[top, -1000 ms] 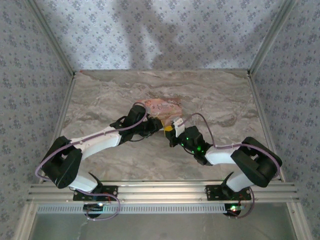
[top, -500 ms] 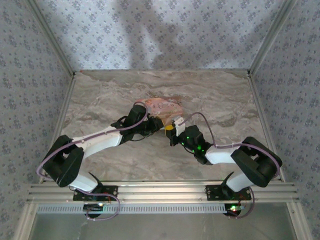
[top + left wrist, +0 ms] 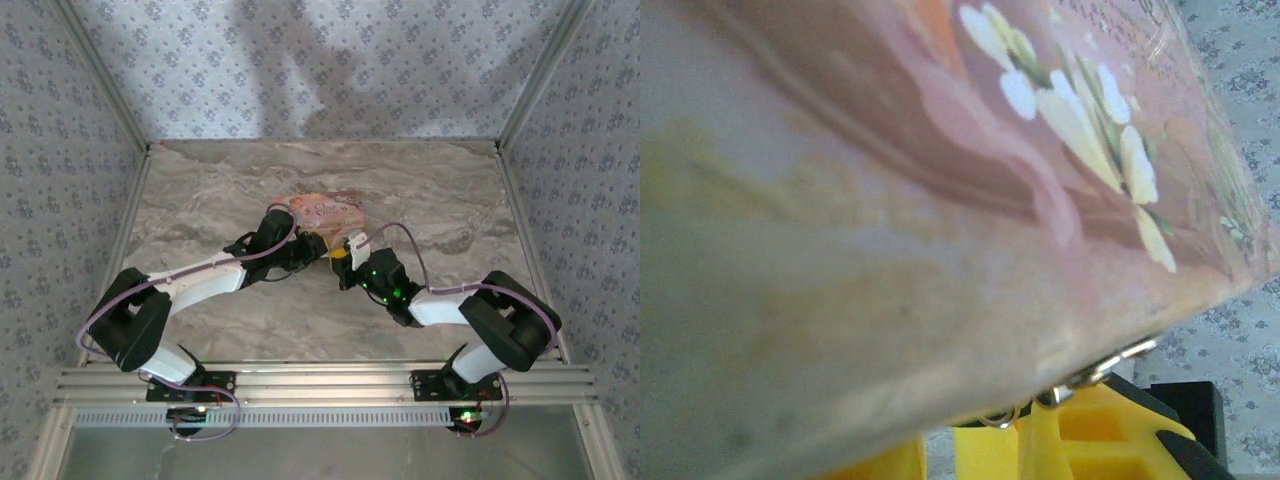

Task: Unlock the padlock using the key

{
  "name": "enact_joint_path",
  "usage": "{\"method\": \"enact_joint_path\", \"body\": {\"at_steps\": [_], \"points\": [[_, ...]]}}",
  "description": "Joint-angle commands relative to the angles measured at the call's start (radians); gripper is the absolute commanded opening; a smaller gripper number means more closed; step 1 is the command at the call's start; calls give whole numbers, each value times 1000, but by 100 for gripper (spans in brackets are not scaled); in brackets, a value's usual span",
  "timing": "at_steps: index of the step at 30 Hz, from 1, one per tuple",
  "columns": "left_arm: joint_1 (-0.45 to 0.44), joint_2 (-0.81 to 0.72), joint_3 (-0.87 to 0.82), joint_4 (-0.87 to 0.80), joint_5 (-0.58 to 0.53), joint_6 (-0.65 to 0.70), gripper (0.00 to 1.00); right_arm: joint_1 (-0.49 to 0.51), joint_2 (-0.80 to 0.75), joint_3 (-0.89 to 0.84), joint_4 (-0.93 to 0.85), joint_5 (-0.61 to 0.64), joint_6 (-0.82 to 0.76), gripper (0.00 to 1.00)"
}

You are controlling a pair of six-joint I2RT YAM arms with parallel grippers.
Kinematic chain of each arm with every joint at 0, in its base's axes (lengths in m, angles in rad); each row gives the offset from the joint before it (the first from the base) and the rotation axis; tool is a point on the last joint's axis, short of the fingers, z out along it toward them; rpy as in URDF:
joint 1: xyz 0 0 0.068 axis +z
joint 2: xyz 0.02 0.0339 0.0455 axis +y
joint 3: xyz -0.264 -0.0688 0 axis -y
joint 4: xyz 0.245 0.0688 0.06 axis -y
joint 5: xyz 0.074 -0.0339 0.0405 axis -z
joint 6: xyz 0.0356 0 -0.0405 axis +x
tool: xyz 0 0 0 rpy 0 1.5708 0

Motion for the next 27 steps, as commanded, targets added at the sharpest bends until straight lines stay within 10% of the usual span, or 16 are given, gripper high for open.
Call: {"method": "enact_joint_path", "body": {"at_steps": [1, 17, 27], "points": [[-55, 36, 2, -12, 119, -15, 24, 18, -10, 55, 197, -51, 3, 0], [-56, 132, -60, 111, 100, -40, 24, 46, 159, -81, 305, -18, 105, 0], [-41, 129, -90, 127, 64, -29, 41, 59, 227, -118, 339, 18, 168, 0]]}}
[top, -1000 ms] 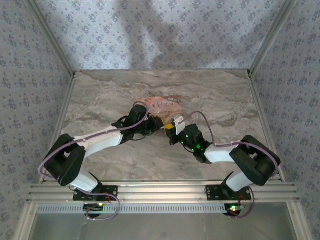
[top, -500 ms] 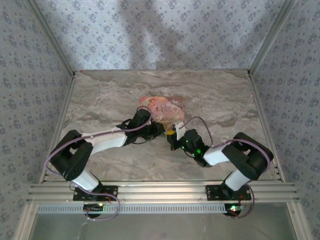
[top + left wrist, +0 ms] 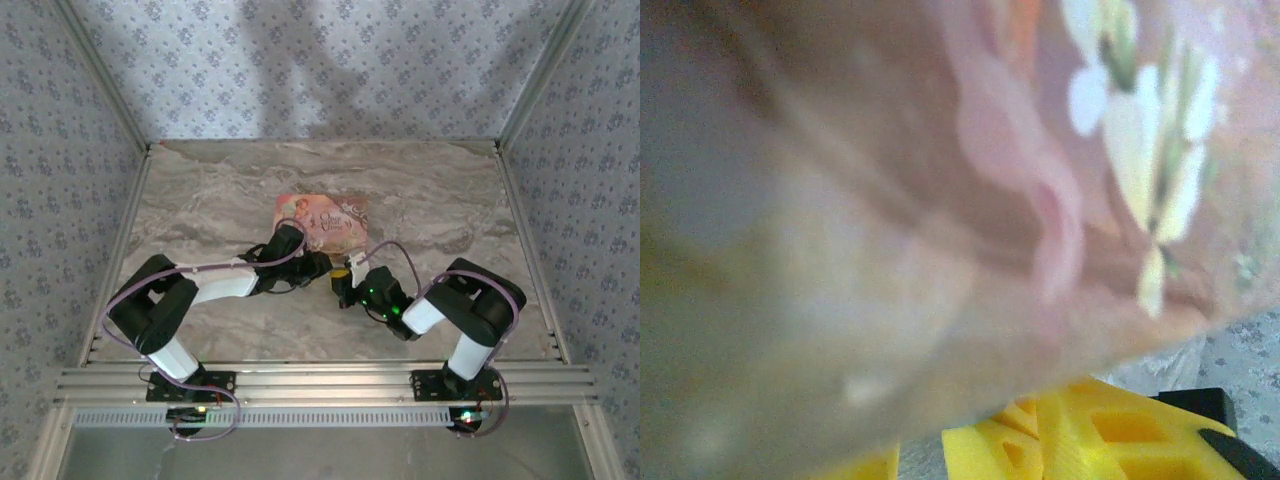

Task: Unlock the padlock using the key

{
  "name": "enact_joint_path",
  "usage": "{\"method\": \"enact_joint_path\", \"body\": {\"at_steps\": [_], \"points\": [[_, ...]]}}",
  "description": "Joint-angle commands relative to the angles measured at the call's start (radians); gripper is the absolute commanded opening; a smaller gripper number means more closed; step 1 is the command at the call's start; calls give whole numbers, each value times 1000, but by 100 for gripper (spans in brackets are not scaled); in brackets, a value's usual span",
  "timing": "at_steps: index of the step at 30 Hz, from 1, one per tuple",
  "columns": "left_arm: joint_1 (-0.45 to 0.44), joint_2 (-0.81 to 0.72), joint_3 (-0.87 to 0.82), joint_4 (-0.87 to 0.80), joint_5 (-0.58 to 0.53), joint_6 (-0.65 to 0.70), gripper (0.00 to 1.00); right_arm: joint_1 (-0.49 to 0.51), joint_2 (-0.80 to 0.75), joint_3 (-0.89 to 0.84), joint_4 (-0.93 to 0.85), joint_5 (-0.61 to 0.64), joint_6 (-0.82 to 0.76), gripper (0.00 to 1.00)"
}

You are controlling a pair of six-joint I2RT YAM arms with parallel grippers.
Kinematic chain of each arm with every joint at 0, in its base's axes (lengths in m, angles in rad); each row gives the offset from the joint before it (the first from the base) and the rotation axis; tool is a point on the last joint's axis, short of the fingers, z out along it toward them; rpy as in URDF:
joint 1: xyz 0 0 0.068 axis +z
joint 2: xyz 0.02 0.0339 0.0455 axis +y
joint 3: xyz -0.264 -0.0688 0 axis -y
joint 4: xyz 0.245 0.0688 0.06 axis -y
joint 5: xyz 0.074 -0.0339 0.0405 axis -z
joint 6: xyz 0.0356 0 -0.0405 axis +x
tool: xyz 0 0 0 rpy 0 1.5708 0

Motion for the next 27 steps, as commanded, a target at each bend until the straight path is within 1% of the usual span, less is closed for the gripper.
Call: {"method": "enact_joint_path", "body": {"at_steps": [1, 3, 8, 10, 13, 15, 19, 22, 27], "points": [[-7, -3, -23, 41, 48, -25, 43, 11, 17, -8, 97, 26, 36, 0], [-2, -18, -29, 37, 43, -21, 47, 10, 24, -11, 101, 30, 43, 0], [12, -86, -56, 16, 29, -14, 63, 11, 42, -5, 95, 23, 66, 0], [21, -130, -80, 9, 19, -14, 69, 12, 39, 0, 85, 22, 79, 0], [40, -208, -131, 9, -11, -24, 75, 12, 24, 3, 76, 20, 102, 0], [55, -256, -190, 67, -24, -45, 75, 13, 5, 9, 54, 11, 121, 0], [70, -298, -314, 283, -32, -115, 74, 12, -50, 26, -23, -15, 175, 0], [69, -263, -357, 419, -10, -153, 72, 11, -93, 45, -100, -34, 215, 0], [61, -155, -367, 602, 18, -223, 68, 10, -150, 92, -236, -69, 266, 0]]}}
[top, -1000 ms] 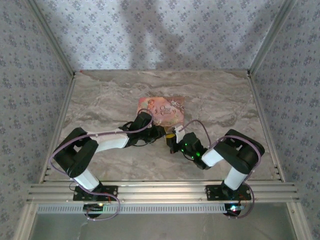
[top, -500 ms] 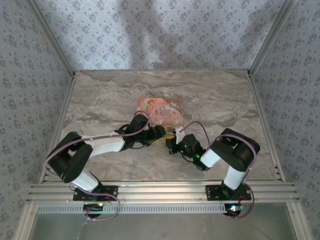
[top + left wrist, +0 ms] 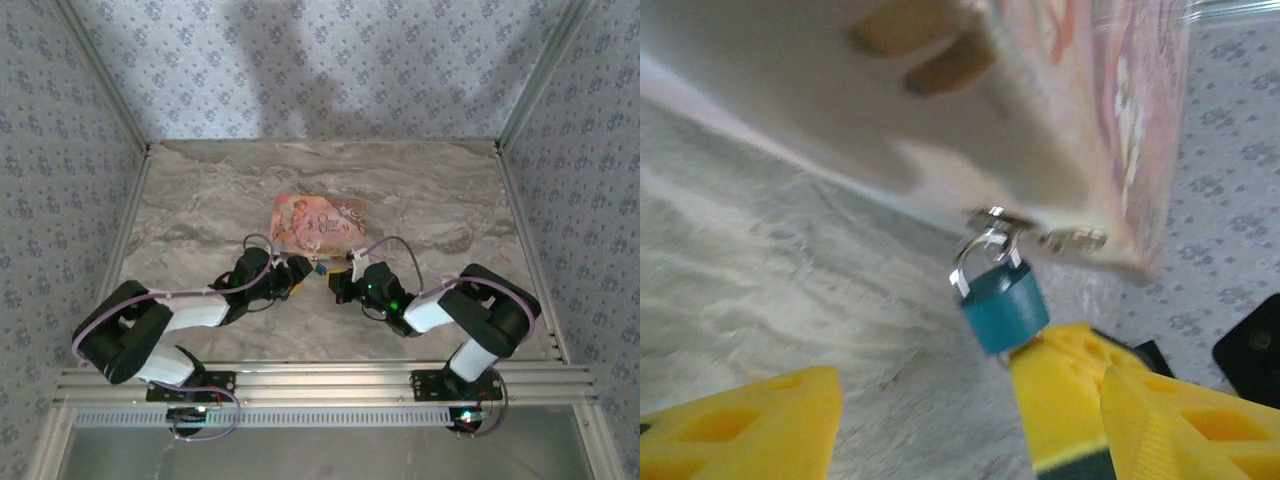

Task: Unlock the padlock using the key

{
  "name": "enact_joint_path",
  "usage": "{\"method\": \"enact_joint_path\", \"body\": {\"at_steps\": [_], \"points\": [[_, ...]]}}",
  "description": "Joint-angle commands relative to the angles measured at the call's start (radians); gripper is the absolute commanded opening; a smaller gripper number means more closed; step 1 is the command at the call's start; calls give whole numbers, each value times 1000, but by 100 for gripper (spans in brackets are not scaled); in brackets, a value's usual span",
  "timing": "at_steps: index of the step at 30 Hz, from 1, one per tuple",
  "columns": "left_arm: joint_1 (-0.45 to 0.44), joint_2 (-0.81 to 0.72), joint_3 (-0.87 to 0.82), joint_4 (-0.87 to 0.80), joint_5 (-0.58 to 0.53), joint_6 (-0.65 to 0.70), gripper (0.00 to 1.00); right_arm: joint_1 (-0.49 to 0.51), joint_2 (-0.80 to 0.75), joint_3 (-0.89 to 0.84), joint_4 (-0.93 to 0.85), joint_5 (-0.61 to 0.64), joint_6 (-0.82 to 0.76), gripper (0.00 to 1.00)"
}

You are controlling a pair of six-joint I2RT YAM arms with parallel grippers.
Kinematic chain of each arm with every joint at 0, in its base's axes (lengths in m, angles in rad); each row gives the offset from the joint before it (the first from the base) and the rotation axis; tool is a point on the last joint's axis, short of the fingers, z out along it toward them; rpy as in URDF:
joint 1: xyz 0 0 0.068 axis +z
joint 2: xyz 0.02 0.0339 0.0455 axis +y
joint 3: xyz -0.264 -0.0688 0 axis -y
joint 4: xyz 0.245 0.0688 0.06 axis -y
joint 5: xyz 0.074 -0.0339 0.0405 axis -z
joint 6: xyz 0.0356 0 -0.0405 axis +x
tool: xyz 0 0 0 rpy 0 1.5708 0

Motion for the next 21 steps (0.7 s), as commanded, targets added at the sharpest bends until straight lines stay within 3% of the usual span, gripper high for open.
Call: {"method": "enact_joint_path", "body": {"at_steps": [1, 15, 21], "points": [[-11, 55, -3, 211, 15, -68, 67, 7, -49, 53, -90, -41, 57, 0], [-52, 181, 8, 307, -52, -176, 50, 8, -47, 78, -127, -66, 115, 0], [-63, 192, 12, 266, -68, -216, 55, 8, -49, 103, -156, -80, 147, 0]]}}
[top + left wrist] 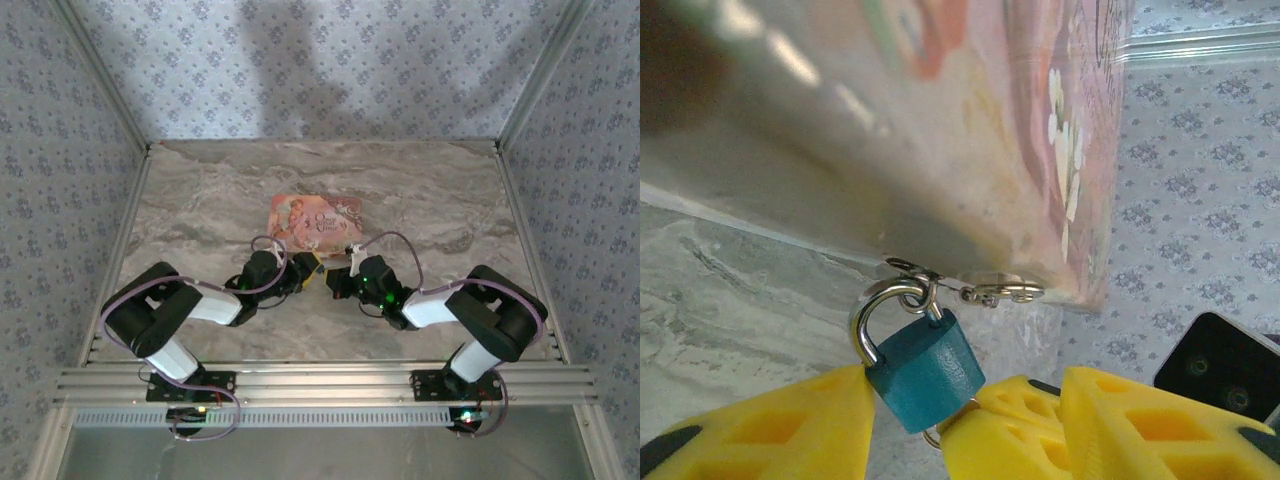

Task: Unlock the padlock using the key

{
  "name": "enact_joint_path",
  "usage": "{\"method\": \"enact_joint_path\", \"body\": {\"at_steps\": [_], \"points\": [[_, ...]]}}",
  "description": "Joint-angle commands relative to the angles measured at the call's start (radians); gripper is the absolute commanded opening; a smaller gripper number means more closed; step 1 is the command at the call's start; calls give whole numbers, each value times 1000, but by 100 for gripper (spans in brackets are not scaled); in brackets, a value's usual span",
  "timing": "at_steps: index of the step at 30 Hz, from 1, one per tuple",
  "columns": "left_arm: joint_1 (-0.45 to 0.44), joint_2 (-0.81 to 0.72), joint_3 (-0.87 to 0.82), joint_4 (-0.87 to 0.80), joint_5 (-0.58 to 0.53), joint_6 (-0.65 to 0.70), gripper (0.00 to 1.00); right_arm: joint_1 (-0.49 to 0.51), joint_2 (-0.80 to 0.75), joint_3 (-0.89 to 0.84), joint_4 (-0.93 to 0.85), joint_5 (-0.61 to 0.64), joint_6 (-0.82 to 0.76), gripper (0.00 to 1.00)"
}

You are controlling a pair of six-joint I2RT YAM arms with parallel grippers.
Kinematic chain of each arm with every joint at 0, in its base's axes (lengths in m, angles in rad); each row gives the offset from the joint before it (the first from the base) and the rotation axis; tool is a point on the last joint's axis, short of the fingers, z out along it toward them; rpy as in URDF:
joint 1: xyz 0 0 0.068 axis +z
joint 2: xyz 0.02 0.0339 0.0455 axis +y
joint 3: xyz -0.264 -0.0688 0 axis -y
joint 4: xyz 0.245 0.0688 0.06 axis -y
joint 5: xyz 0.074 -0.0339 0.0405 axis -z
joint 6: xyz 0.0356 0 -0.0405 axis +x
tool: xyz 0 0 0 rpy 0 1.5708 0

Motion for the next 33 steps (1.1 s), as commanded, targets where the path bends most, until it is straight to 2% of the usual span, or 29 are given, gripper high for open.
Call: {"method": "enact_joint_path", "body": {"at_steps": [1, 8, 9, 12, 16, 28, 33], "points": [[-20, 26, 10, -45, 3, -114, 55, 14, -18, 41, -11, -59, 39, 0], [-38, 28, 11, -74, -24, -186, 56, 9, -14, 57, -39, -73, 68, 0], [-41, 26, 11, -81, -28, -194, 58, 8, -13, 58, -39, -72, 71, 0], [-47, 19, 2, -101, -47, -224, 71, 5, -14, 58, -43, -70, 74, 0], [-51, -1, 0, -154, -63, -236, 73, 2, -10, 60, -44, -71, 75, 0], [-69, -35, -4, -184, -120, -257, 62, -1, -9, 64, -37, -86, 81, 0], [-74, -25, 6, -162, -121, -258, 53, -1, -2, 75, -38, -114, 91, 0]]}}
